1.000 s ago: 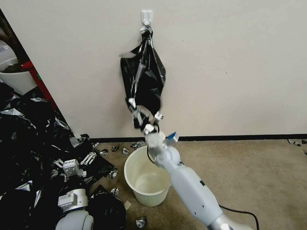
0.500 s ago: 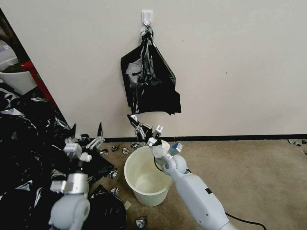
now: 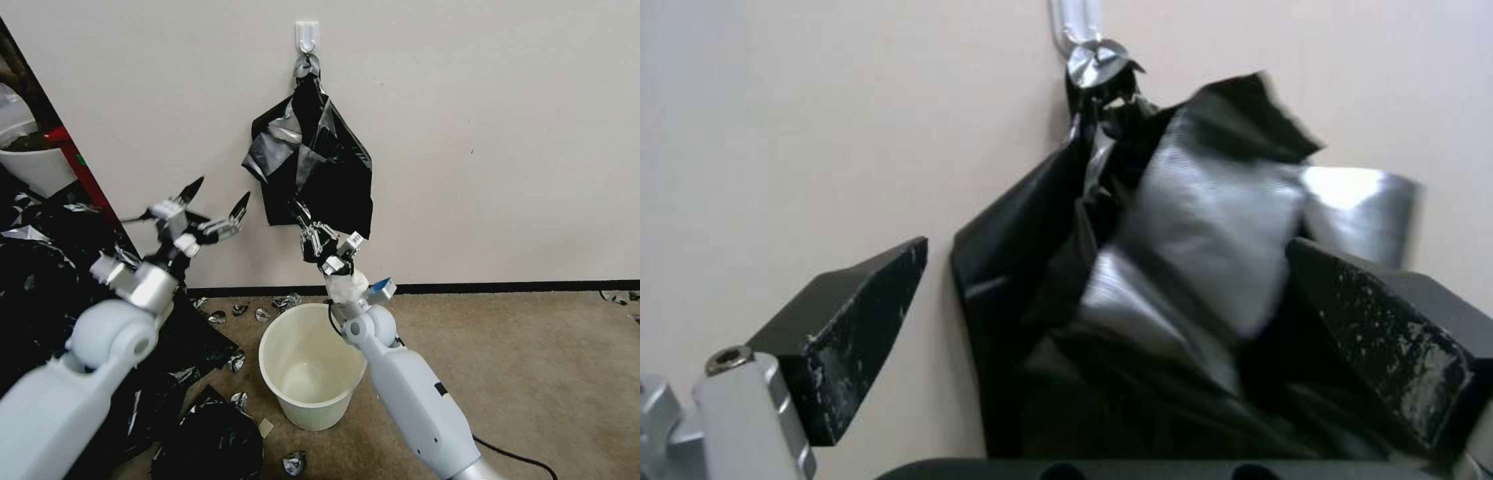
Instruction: Place a trash bag onto the trash bin.
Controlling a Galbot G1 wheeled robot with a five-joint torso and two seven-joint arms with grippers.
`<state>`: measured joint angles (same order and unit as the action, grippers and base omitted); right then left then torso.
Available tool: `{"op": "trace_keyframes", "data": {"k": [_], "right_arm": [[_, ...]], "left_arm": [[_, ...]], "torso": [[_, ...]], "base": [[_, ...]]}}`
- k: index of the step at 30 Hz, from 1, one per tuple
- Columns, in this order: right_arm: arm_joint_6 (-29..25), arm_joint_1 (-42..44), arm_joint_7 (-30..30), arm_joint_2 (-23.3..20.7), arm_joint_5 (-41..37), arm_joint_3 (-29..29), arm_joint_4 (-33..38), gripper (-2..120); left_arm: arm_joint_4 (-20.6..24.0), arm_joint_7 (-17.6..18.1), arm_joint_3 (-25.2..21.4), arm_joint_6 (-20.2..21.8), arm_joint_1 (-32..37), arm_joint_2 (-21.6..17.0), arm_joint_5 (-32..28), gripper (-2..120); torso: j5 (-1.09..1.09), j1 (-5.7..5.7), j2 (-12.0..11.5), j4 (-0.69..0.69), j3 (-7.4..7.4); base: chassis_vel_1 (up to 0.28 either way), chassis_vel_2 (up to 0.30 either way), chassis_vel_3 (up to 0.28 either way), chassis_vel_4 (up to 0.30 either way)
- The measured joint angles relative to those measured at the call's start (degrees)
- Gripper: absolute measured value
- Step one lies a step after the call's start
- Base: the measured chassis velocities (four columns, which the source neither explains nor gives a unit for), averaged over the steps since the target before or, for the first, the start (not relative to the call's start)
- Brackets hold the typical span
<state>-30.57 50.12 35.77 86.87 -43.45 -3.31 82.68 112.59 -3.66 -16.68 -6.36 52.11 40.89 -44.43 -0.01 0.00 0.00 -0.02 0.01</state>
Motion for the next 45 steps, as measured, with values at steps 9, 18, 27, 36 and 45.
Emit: {"op": "trace_keyframes", "data": {"k": [9,18,27,36,45], "right_arm": [[-0.3,1.0,-0.2,1.0,1.2,0.0,0.1,0],[-0.3,0.8,-0.9,2.1,2.0,-0.1,-0.1,0],[-0.3,0.9,-1.2,2.7,2.9,0.0,-0.2,0],[-0.8,1.6,-2.8,2.8,3.8,0.2,0.4,0],[-4.1,8.7,-14.5,0.1,15.8,-0.8,8.2,13]], "left_arm": [[-5.5,-5.8,8.3,0.0,-9.2,-1.1,5.6,100],[-9.7,-10.0,10.6,-1.0,-12.1,1.3,16.7,100],[-10.4,-8.9,11.0,-1.4,-12.5,2.4,16.7,74],[-11.4,-8.1,11.0,-1.2,-12.7,3.4,16.5,34],[-10.3,-5.6,9.9,-0.5,-11.1,5.9,12.7,0]], "torso": [[0.00,0.00,0.0,0.02,0.00],[0.00,0.00,0.0,0.02,-0.01],[0.00,0.00,0.0,0.02,-0.01],[0.00,0.00,0.0,0.02,-0.01],[0.01,0.00,0.0,0.01,-0.01]], "base": [[0.000,0.000,0.000,0.000],[0.000,0.000,0.000,0.000],[0.000,0.000,0.000,0.000],[0.000,0.000,0.000,0.000],[0.000,0.000,0.000,0.000]]}}
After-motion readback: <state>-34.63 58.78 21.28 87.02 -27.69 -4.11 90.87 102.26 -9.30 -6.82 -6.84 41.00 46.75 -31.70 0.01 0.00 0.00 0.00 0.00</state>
